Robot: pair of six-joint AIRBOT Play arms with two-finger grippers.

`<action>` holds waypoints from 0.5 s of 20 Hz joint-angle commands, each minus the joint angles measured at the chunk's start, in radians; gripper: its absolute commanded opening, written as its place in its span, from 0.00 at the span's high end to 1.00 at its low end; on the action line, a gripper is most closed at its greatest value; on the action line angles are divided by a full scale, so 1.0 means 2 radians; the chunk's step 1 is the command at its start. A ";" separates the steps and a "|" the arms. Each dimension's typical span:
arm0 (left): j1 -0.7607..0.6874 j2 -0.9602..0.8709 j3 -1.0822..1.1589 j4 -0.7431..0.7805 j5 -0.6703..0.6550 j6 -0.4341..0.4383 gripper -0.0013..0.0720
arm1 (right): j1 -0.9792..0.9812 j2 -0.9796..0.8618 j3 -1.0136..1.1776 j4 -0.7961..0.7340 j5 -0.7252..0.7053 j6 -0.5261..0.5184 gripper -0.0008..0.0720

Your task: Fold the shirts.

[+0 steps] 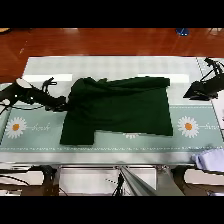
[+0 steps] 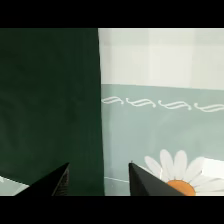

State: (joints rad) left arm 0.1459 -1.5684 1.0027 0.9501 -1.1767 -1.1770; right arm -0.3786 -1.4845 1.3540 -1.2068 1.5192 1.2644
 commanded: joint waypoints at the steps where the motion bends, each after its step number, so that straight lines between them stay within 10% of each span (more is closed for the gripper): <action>1: -0.014 -0.019 0.000 -0.018 0.003 0.008 0.94 | 0.000 0.007 -0.005 -0.010 0.003 -0.001 0.34; 10: -0.014 0.026 0.000 -0.017 -0.025 0.024 0.94 | -0.095 0.136 -0.292 0.009 -0.062 -0.039 0.30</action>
State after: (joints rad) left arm 0.1196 -1.5475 1.0027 0.9207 -1.2144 -1.1400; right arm -0.5270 -1.2797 0.9573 -1.2304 1.4483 1.2285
